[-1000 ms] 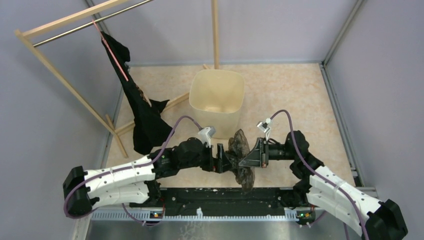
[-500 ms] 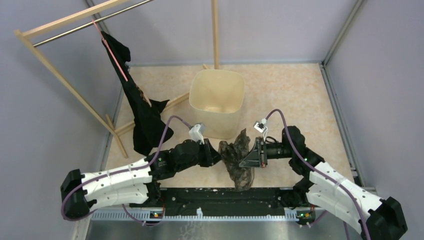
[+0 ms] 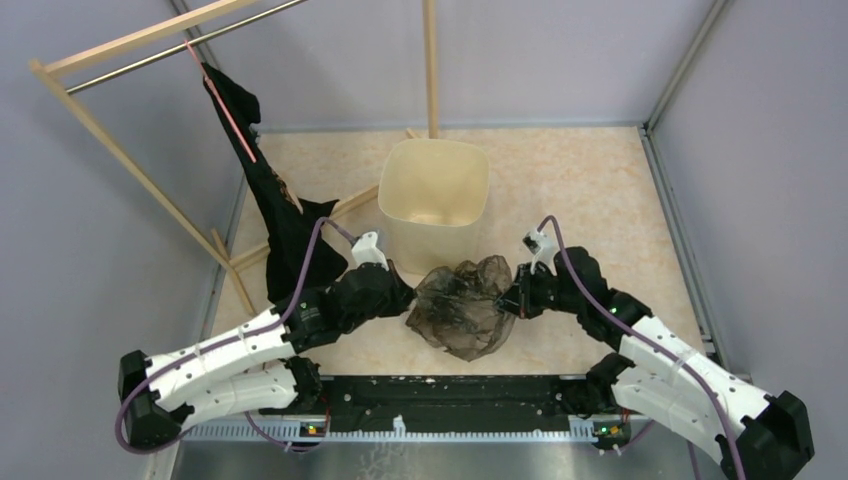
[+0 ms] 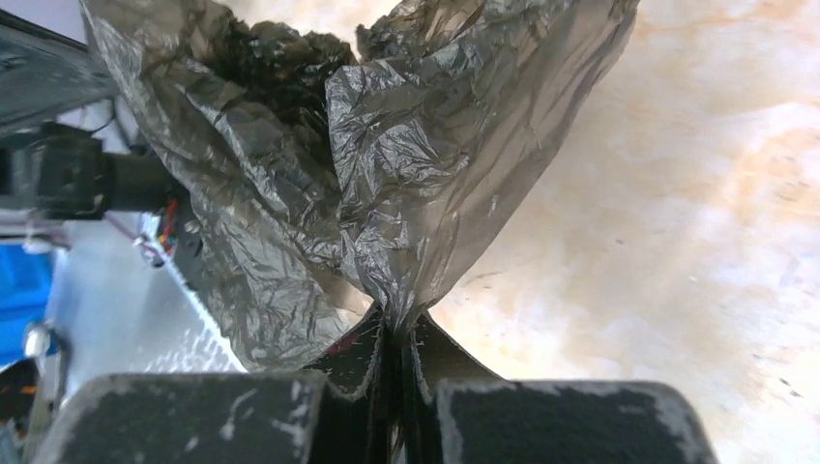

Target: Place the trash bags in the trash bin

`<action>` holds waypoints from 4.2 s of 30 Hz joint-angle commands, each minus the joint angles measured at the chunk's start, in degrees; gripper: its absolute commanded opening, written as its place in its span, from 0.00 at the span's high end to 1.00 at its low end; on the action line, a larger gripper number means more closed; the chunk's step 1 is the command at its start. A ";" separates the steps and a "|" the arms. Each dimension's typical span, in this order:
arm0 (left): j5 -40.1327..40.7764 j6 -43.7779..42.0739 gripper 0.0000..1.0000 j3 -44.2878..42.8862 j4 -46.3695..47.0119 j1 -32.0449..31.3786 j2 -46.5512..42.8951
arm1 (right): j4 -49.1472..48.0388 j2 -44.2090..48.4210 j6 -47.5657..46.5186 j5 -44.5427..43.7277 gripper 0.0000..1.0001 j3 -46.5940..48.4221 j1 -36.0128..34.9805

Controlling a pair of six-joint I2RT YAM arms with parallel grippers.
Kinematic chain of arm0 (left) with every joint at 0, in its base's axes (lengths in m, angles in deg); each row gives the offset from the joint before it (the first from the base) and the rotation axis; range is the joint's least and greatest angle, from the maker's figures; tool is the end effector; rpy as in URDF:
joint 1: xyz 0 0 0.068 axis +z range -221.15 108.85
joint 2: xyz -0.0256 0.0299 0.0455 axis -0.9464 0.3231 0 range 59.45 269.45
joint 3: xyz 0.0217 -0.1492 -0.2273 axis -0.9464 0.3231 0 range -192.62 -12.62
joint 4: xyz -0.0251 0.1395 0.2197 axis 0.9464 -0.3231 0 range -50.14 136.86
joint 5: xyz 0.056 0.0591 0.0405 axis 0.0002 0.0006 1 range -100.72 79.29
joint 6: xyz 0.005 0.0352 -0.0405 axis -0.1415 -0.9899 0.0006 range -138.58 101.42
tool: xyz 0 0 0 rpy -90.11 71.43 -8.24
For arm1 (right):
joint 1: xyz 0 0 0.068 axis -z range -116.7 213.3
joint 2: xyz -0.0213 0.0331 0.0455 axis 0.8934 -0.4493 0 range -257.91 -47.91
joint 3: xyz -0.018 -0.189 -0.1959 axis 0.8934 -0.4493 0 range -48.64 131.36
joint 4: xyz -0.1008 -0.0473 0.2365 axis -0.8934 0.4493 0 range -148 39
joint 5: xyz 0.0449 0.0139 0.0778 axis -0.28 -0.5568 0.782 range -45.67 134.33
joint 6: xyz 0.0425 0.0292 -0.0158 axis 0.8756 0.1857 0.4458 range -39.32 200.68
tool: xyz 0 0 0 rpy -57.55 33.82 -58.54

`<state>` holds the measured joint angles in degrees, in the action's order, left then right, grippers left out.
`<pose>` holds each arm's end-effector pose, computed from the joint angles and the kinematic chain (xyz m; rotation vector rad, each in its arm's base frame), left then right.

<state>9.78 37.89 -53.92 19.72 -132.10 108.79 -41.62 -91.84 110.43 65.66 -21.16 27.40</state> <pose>0.1017 -0.1572 0.2771 -0.1222 2.2476 -0.7826 0.1316 0.1113 0.2268 -0.3562 2.2668 1.0355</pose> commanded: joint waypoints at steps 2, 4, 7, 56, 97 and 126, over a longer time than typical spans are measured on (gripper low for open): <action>2.38 -3.72 1.00 -2.96 -5.71 3.80 0.35 | 3.92 0.79 -0.29 -7.03 1.00 2.50 -0.19; 0.52 -4.53 1.00 -2.32 -4.24 4.55 -0.35 | 3.84 0.90 -0.16 -6.42 0.96 2.41 -0.21; -4.83 -6.68 1.00 -0.48 1.05 5.38 -1.68 | 2.36 0.83 -0.92 -2.22 0.93 2.60 -0.20; 4.20 -14.17 0.10 -32.93 -2.82 -21.49 35.23 | 12.21 3.51 54.10 -14.40 1.00 11.63 -0.22; -6.17 3.95 1.00 4.29 -11.47 10.59 -4.23 | -20.27 -4.18 7.70 9.08 0.25 -4.49 3.25; -7.71 3.03 1.00 5.19 -7.98 10.67 -6.45 | -80.46 -45.66 23.32 12.15 0.77 -14.68 0.26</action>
<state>2.56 41.35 -48.35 9.60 -121.63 103.41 -105.26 -136.47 128.73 77.09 -33.42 28.10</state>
